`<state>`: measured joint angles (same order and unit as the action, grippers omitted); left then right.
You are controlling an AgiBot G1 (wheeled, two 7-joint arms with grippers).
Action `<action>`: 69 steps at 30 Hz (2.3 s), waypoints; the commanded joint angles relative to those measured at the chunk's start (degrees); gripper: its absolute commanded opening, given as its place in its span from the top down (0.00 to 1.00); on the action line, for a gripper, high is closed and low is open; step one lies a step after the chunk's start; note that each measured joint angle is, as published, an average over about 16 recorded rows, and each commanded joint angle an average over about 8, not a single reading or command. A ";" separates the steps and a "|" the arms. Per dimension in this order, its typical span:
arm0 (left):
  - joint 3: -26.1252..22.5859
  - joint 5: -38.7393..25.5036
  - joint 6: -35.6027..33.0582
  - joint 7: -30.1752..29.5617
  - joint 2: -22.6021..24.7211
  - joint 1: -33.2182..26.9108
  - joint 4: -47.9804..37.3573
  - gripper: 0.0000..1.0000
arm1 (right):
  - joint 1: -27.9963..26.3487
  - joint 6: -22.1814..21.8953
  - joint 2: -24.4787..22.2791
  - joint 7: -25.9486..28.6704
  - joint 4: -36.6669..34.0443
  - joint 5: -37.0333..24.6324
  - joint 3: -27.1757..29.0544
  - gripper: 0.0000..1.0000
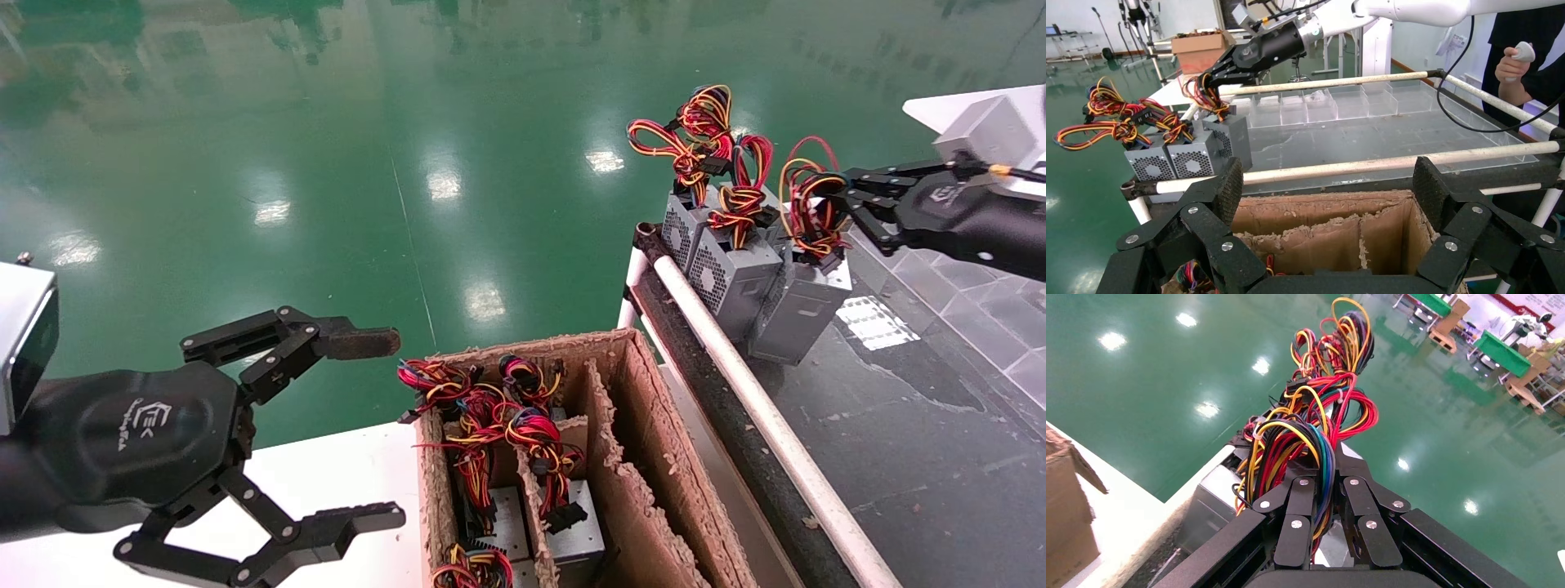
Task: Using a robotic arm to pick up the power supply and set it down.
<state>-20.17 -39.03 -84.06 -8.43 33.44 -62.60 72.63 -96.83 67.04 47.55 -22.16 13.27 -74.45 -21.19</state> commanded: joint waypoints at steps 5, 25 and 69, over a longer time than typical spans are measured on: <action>0.00 0.00 0.00 0.00 0.00 0.00 0.00 0.00 | -1.84 -1.40 2.19 -1.93 -3.16 -0.62 -0.34 1.00; -0.02 0.01 0.01 0.01 -0.01 -0.01 0.00 0.00 | -4.99 -6.82 8.41 -6.98 -9.74 -0.99 -0.50 1.00; -0.05 0.04 0.02 0.03 -0.02 -0.01 0.00 0.00 | -4.81 -9.01 7.93 -10.71 -13.34 -0.39 -0.02 0.00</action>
<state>-20.22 -38.99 -84.04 -8.40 33.42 -62.62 72.63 -101.60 58.37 55.32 -32.81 -0.09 -74.87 -21.23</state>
